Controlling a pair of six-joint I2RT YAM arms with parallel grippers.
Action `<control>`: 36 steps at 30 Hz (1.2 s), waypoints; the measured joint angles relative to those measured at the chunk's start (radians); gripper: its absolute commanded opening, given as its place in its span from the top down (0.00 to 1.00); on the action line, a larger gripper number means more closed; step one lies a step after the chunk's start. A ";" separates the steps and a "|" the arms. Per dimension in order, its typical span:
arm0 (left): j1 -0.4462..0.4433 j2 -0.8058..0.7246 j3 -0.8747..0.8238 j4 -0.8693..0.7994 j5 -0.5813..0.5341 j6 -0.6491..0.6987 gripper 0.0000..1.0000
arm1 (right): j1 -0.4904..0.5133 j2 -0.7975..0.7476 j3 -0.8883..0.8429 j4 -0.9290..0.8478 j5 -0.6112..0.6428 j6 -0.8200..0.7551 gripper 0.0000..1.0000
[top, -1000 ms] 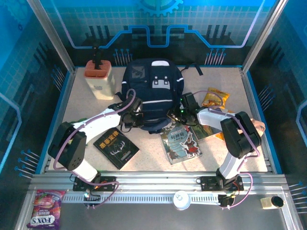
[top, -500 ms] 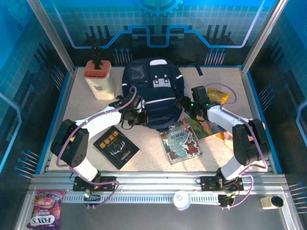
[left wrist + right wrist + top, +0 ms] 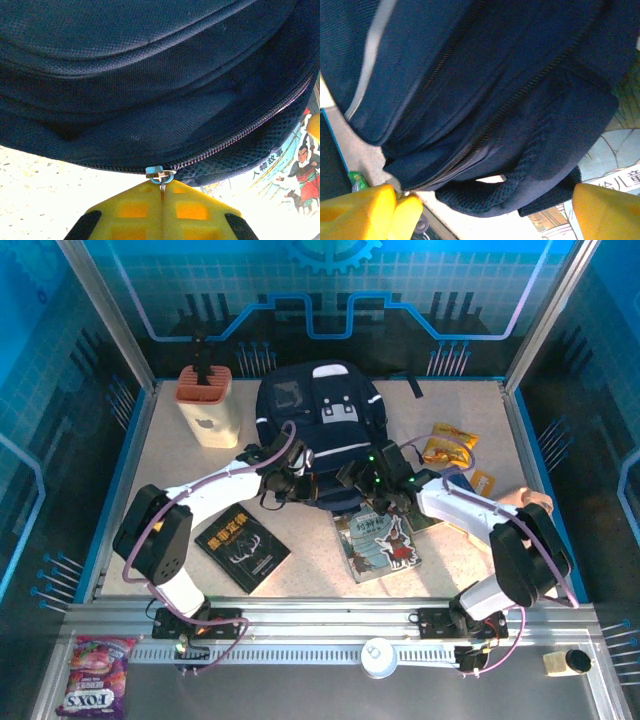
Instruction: Pack books, pencil case, and school supplies into a backpack
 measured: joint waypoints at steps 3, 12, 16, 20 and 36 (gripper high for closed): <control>-0.004 0.003 0.000 0.001 0.000 0.000 1.00 | 0.001 0.034 0.003 -0.018 0.021 0.051 0.08; -0.007 0.003 0.000 0.003 0.000 0.000 1.00 | 0.001 0.143 0.072 -0.006 0.055 0.106 0.14; -0.007 0.003 0.000 0.003 0.000 0.003 1.00 | 0.001 0.183 0.090 -0.004 0.057 0.115 0.24; -0.008 0.003 0.000 0.000 -0.010 0.005 1.00 | 0.000 0.201 0.089 0.001 0.058 0.112 0.48; -0.003 -0.025 0.000 -0.018 -0.091 0.150 1.00 | -0.073 0.100 0.087 -0.005 0.121 -0.099 0.83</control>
